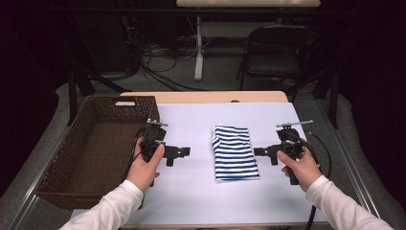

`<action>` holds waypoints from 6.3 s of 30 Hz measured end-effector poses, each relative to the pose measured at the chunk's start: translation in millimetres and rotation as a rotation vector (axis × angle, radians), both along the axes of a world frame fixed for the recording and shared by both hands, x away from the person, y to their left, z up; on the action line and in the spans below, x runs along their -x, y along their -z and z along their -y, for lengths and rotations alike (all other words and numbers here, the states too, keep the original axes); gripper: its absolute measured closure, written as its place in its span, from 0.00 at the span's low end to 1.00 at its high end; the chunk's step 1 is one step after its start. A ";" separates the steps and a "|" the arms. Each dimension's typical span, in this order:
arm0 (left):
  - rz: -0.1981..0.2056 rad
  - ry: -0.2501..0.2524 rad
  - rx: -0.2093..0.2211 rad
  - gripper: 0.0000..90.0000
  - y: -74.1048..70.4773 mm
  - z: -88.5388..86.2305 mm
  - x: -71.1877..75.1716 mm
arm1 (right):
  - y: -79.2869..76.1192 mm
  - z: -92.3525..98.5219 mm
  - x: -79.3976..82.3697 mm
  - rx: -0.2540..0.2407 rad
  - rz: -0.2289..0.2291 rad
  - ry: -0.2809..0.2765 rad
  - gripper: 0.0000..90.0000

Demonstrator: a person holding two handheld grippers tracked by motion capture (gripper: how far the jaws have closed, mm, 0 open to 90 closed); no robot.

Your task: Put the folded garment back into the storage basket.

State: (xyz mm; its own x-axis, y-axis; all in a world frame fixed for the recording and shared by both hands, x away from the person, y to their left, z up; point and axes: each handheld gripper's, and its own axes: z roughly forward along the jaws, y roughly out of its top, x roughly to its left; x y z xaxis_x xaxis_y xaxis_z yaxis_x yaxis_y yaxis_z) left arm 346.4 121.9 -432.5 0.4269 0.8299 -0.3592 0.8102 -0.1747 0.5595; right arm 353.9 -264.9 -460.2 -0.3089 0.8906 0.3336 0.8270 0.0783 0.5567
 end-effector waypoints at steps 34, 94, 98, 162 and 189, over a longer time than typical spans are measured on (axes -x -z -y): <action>-0.088 0.005 -0.024 0.00 19.4 59.3 -40.2 | 6.4 -26.5 -31.3 0.028 -0.045 0.010 0.17; -0.131 0.026 0.026 0.06 71.3 101.8 -96.3 | 40.6 -27.1 -75.1 -0.011 -0.056 0.073 0.26; -0.141 0.014 0.041 0.07 74.4 103.3 -98.0 | 40.5 -25.4 -76.0 -0.010 -0.046 0.083 0.31; -0.270 -0.043 0.056 0.35 104.8 124.7 -96.4 | 78.0 -14.5 -74.6 -0.049 -0.107 0.102 0.61; -0.253 -0.056 0.044 0.59 107.0 122.8 -95.5 | 83.2 -20.0 -75.3 -0.106 -0.190 0.127 0.82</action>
